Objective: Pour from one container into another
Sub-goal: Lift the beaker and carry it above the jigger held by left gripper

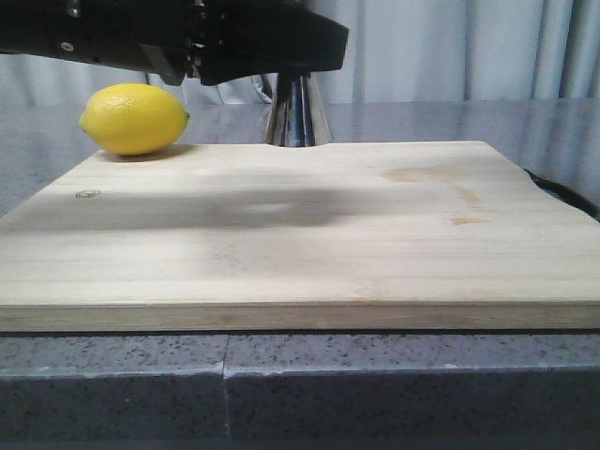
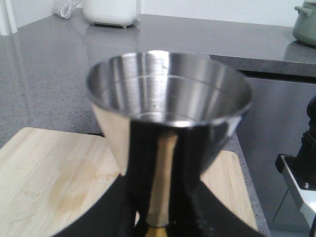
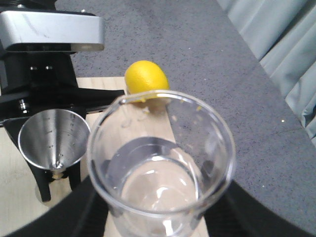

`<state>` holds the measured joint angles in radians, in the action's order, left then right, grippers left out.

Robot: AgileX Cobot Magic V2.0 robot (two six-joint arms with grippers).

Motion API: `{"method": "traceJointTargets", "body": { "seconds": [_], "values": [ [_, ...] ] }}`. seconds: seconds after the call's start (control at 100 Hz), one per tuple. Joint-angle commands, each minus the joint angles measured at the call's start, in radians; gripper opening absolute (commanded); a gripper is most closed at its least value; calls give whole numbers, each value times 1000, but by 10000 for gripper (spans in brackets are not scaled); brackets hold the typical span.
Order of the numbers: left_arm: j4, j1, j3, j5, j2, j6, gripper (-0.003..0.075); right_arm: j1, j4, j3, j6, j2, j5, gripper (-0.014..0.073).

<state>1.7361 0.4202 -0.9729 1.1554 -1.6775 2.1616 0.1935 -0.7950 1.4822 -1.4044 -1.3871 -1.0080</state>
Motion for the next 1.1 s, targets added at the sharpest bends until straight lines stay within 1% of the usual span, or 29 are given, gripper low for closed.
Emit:
{"method": "traceJointTargets", "body": {
  "seconds": [0.0, 0.17, 0.23, 0.34, 0.55, 0.81, 1.09],
  "values": [
    [62, 10, -29, 112, 48, -12, -19, 25, 9, 76, 24, -11, 25, 78],
    [57, 10, -29, 112, 48, -14, -19, 32, 39, 130, 23, -61, 3, 78],
    [55, 10, -29, 112, 48, -16, -19, 35, 70, 146, 23, -75, -6, 78],
    [55, 10, -29, 112, 48, -21, -19, 62, 153, 184, 23, -92, -1, 78],
    [51, 10, -29, 112, 48, -23, -19, 126, 199, 240, 23, -103, -5, 78],
    [43, 10, -29, 112, 48, -29, -19, 190, 267, 243, 23, -104, -6, 78],
    [42, 10, -29, 112, 48, -31, -19, 192, 315, 243, 23, -104, -42, 78]
  ]
}}
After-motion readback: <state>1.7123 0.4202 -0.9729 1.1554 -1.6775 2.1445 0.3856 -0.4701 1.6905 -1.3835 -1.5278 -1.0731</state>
